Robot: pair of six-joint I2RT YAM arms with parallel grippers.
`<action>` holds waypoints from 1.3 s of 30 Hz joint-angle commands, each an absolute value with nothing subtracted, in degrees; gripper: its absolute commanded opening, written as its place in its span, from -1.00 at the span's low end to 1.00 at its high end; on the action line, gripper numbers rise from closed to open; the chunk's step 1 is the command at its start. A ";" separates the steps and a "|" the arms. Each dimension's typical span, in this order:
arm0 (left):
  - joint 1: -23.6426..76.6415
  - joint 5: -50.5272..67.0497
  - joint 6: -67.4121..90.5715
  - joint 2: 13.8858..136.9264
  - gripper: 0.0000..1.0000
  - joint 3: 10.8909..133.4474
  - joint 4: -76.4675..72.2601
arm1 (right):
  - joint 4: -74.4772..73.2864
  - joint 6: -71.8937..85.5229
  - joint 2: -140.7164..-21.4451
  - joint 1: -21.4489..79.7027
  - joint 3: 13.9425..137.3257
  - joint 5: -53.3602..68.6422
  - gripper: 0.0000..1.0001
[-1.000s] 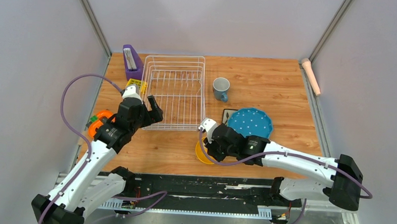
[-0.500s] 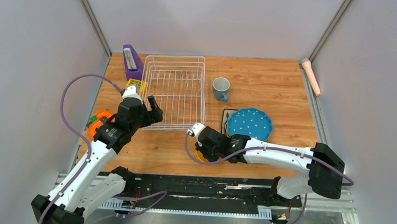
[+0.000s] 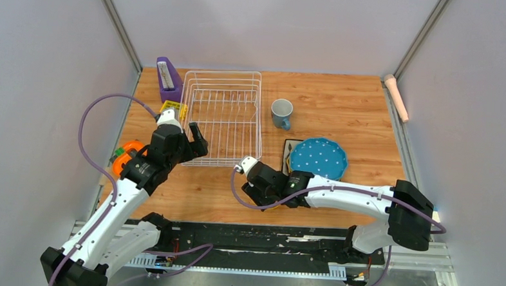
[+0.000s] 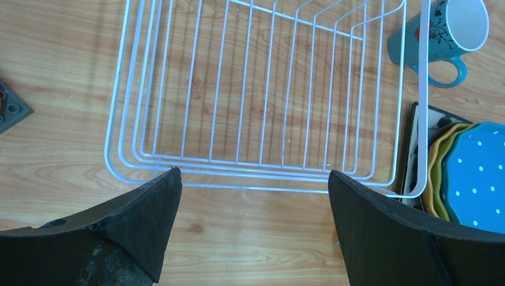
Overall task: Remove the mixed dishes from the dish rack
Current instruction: Place the bowl at the center of the board, then adjust the bowl at the center of the board.
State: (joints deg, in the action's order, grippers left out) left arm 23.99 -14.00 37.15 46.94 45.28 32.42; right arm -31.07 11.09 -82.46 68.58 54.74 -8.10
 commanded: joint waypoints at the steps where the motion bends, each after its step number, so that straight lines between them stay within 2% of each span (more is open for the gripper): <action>1: 24.17 -13.76 36.48 46.53 1.00 45.48 31.80 | -30.15 12.75 -81.15 68.98 57.80 -9.19 -0.15; 5: 24.17 -13.54 36.40 46.57 1.00 45.44 31.64 | -29.37 13.49 -78.73 68.99 57.84 -8.31 0.18; 6: 24.17 -13.54 36.39 46.58 1.00 45.44 31.64 | -29.10 13.52 -78.00 68.99 57.71 -8.03 0.33; 7: 24.17 -13.54 36.39 46.58 1.00 45.44 31.64 | -28.51 13.53 -77.29 68.99 57.62 -7.38 0.41; 10: 24.17 -13.41 36.48 46.66 1.00 45.38 31.64 | -27.19 13.51 -75.22 68.99 57.33 -5.22 0.50; 11: 24.17 -13.34 36.48 46.60 1.00 45.40 31.62 | -26.85 13.46 -74.71 68.97 57.16 -4.55 0.60; 12: 24.17 -13.29 36.45 46.59 1.00 45.42 31.63 | -26.45 13.56 -74.26 68.99 57.13 -4.32 0.84; 13: 24.17 -13.28 36.46 46.58 1.00 45.43 31.59 | -26.12 13.68 -73.82 68.95 56.96 -4.12 0.98; 20: 24.17 -13.27 36.42 46.88 1.00 45.12 31.11 | -24.35 16.33 -71.75 68.27 55.72 -4.94 1.00; 25: 24.17 -13.35 36.27 47.54 1.00 45.23 30.94 | -25.93 19.40 -69.49 67.39 54.96 -16.63 1.00; 30: 24.17 -13.39 36.27 47.97 1.00 45.18 30.74 | -26.60 20.23 -65.34 66.59 52.33 -20.39 1.00; 39: 24.17 -12.88 36.32 48.30 1.00 45.23 30.49 | -26.94 20.17 -72.59 66.43 51.32 -16.11 1.00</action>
